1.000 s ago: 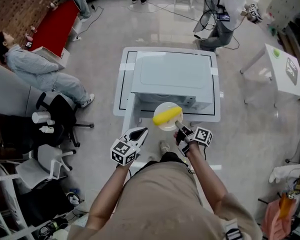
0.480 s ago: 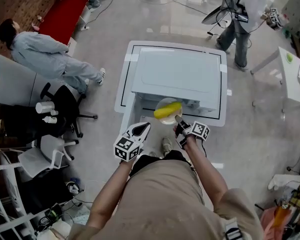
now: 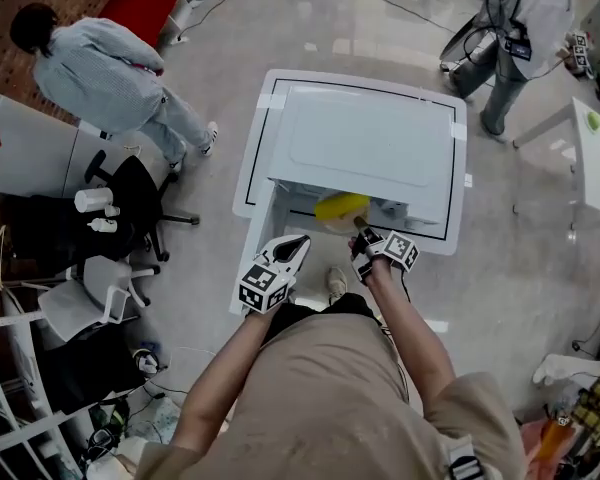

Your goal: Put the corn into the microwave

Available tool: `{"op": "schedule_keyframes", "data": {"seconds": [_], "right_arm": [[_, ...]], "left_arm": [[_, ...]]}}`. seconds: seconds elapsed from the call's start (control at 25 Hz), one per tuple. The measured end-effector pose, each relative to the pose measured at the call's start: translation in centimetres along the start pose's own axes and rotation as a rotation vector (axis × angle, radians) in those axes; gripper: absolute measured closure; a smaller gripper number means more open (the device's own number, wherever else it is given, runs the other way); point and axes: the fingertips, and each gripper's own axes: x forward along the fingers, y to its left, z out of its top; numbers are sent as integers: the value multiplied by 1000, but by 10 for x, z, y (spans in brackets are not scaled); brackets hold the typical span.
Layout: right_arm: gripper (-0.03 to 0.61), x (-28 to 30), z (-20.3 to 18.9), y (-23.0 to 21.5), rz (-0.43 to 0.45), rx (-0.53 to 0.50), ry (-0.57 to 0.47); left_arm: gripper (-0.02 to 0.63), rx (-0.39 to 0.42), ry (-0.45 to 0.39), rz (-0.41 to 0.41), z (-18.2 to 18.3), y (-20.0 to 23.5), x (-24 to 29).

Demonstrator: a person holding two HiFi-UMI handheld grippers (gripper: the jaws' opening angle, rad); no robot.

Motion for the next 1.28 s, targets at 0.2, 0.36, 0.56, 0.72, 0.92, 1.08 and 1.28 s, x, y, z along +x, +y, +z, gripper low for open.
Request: {"op": "schedule_keyframes", "data": {"seconds": [0.2, 0.36, 0.56, 0.72, 0.92, 1.08, 1.28], "right_arm": [[551, 21, 8, -8, -1, 21, -38], [552, 35, 18, -13, -8, 40, -66], [552, 47, 26, -24, -34, 66, -95], [554, 57, 30, -31, -54, 77, -104], [557, 68, 32, -42, -126, 102, -111], [555, 76, 34, -39, -165, 68, -91], [412, 77, 28, -32, -165, -28, -9]], "left_arm": [[612, -2, 20, -38, 3, 3, 8], [612, 6, 37, -53, 8, 7, 18], [612, 18, 61, -54, 8, 15, 28], [612, 7, 57, -49, 13, 20, 28], [612, -1, 47, -56, 14, 17, 18], [611, -11, 47, -57, 14, 17, 15], [612, -1, 44, -59, 15, 13, 14]]}}
